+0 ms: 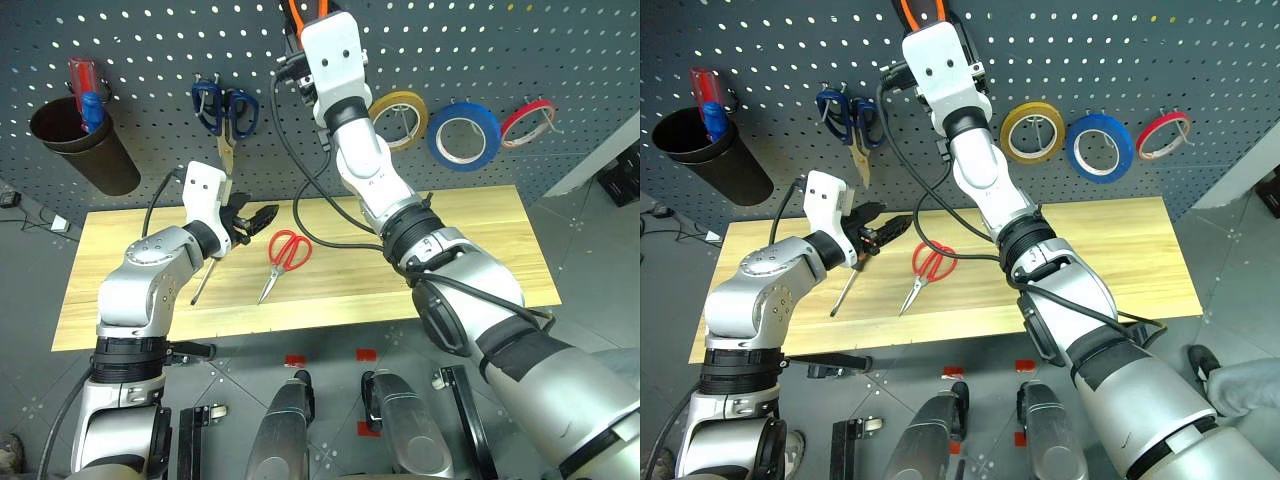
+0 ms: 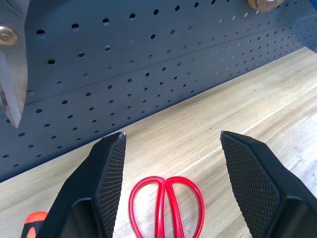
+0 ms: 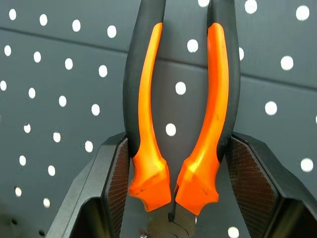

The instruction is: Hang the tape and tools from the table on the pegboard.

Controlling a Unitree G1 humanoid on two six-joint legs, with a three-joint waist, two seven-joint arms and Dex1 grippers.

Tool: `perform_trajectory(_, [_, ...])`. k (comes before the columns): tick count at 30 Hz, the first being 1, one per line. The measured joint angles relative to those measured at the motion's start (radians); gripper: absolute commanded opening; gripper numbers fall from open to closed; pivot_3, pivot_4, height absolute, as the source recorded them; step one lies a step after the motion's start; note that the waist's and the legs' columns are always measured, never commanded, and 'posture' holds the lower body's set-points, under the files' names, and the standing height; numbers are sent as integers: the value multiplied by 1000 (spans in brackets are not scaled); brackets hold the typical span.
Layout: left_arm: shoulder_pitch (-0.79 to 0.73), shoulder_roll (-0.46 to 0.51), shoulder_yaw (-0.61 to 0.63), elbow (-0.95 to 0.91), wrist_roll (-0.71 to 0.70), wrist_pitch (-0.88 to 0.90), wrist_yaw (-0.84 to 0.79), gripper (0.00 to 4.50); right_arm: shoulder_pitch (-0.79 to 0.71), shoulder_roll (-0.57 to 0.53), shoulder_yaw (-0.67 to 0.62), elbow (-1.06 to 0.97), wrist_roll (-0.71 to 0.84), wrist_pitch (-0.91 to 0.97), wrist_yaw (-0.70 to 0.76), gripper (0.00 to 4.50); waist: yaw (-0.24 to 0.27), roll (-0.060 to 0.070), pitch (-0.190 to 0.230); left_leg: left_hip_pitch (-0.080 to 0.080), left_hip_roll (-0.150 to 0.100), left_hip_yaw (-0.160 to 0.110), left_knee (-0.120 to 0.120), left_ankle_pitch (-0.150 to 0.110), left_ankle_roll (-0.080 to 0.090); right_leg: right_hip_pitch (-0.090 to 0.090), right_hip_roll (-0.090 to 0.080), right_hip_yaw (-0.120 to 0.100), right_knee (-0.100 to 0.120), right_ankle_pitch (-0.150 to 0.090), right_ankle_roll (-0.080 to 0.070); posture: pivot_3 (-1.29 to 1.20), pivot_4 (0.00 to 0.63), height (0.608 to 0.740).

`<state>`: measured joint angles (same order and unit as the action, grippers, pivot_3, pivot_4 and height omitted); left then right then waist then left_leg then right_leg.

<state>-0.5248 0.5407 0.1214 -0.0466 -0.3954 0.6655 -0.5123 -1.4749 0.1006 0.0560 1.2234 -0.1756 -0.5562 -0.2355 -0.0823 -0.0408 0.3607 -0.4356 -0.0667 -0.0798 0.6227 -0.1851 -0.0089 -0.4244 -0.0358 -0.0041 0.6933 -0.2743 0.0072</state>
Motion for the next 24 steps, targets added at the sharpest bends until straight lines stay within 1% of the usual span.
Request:
perform_trajectory(6, [13, -9, -1, 0, 10, -17, 0, 3192, 21, 5, 15, 30, -37, 10, -5, 2602, 1, 0, 0, 0, 0, 0, -1, 0, 0, 0, 0, 0, -1, 0, 0, -29, 378, 740])
perform_trajectory(10, [37, -9, -1, 0, 16, -17, 0, 3192, 85, 7, 13, 40, -37, 31, 0, 2602, 1, 0, 0, 0, 0, 0, -1, 0, 0, 0, 0, 0, -1, 0, 0, -38, 375, 740])
perform_trajectory(12, [41, -9, -1, 0, 19, -18, 0, 3192, 85, 7, 3, 36, -32, 37, 11, 2602, 1, 0, 0, 0, 0, 0, 0, 0, 0, 1, 0, 0, -1, 0, 0, -49, 380, 740])
perform_trajectory(15, [41, -16, 0, 0, 21, -19, 2, 3192, 88, 23, -38, 19, 17, 63, 49, 2602, 0, 0, 0, 0, 1, 0, 0, 0, 0, 1, 0, 0, 0, 0, 0, -60, 378, 740])
perform_trajectory(17, [41, -24, -1, 0, 21, -20, 5, 3192, 98, 29, -56, -4, 45, 78, 77, 3318, 0, 0, 0, 1, 1, 0, 1, -1, 1, 1, 0, 0, 1, 0, 0, -75, 372, 740])
perform_trajectory(18, [42, -29, 0, 0, 21, -20, 11, 3192, 114, 32, -64, -24, 59, 94, 91, 3530, -1, 0, 0, 1, 1, 0, 1, -2, 3, 2, 0, 0, 1, 0, 0, -80, 371, 740])
perform_trajectory(20, [49, -38, 0, -3, 21, -19, 24, 3192, 171, 39, -70, -52, 80, 129, 120, 4217, 0, 0, 0, 1, 1, 0, 1, -2, 3, 2, 0, -1, 1, 0, 0, -91, 371, 740])
perform_trajectory(21, [52, -40, 0, -3, 21, -19, 28, 3192, 195, 40, -69, -60, 81, 144, 131, 4471, -1, 0, 0, 1, 1, 0, 1, -2, 3, 1, 0, -1, 1, 0, 0, -97, 369, 740])
perform_trajectory(24, [62, -49, 1, -3, 20, -18, 43, 3192, 276, 41, -59, -136, 81, 187, 170, 4471, -2, 0, 0, 0, 1, 0, 1, -1, 2, 1, 0, -1, 0, 0, 0, -117, 355, 740])
